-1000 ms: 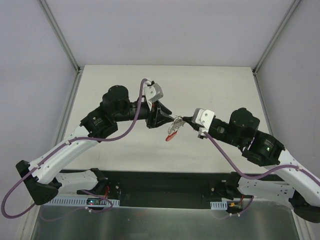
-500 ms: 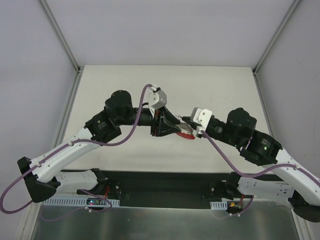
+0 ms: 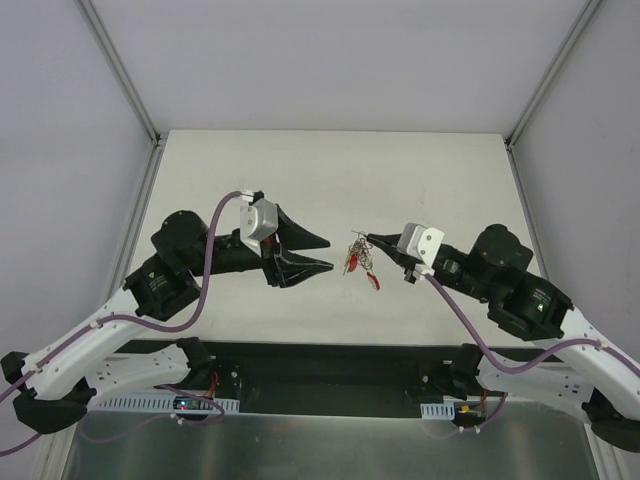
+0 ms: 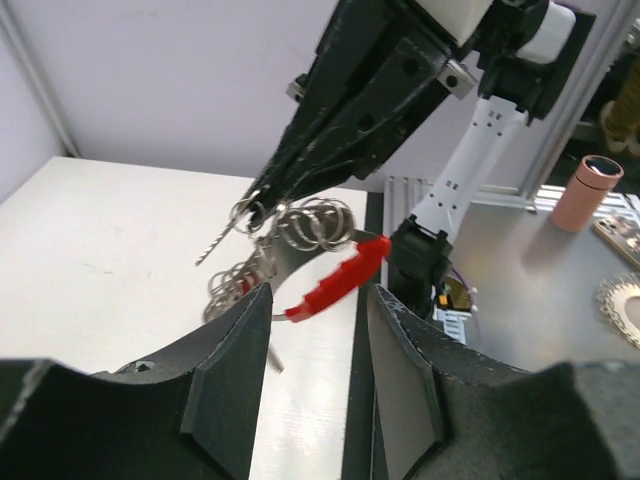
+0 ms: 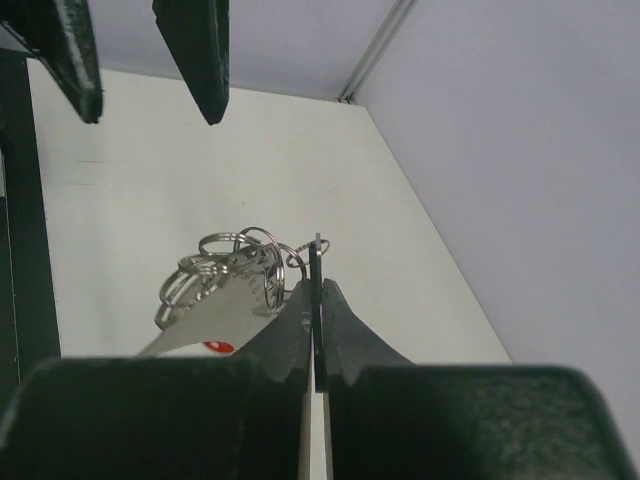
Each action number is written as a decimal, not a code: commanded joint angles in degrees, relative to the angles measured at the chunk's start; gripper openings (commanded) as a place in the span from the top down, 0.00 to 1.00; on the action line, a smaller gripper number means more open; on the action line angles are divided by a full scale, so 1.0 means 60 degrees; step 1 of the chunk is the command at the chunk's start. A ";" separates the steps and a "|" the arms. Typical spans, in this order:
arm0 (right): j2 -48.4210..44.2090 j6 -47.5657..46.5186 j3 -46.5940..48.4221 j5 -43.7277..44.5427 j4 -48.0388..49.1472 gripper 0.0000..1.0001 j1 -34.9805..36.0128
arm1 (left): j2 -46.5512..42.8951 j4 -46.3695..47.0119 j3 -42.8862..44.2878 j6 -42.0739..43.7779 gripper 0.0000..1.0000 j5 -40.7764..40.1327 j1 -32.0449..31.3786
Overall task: Remove the keys from the keyring
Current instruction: Adjust the key on the keyring.
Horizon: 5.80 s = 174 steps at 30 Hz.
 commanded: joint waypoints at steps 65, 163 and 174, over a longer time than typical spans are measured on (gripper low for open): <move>-0.0158 -0.0008 -0.0075 -0.0993 0.1775 0.99 0.0005 | 0.0994 0.0495 0.0499 -0.1325 0.69 -0.0522 0.0054; -0.0099 0.0051 -0.0881 -0.1272 0.1394 0.99 0.0020 | 0.0496 0.5638 -0.1992 0.4269 1.00 0.0488 0.0318; -0.0275 -0.1063 -0.1130 -0.1035 0.1716 0.99 0.0049 | 0.0423 0.4390 -0.1464 0.7697 1.00 0.1207 0.0377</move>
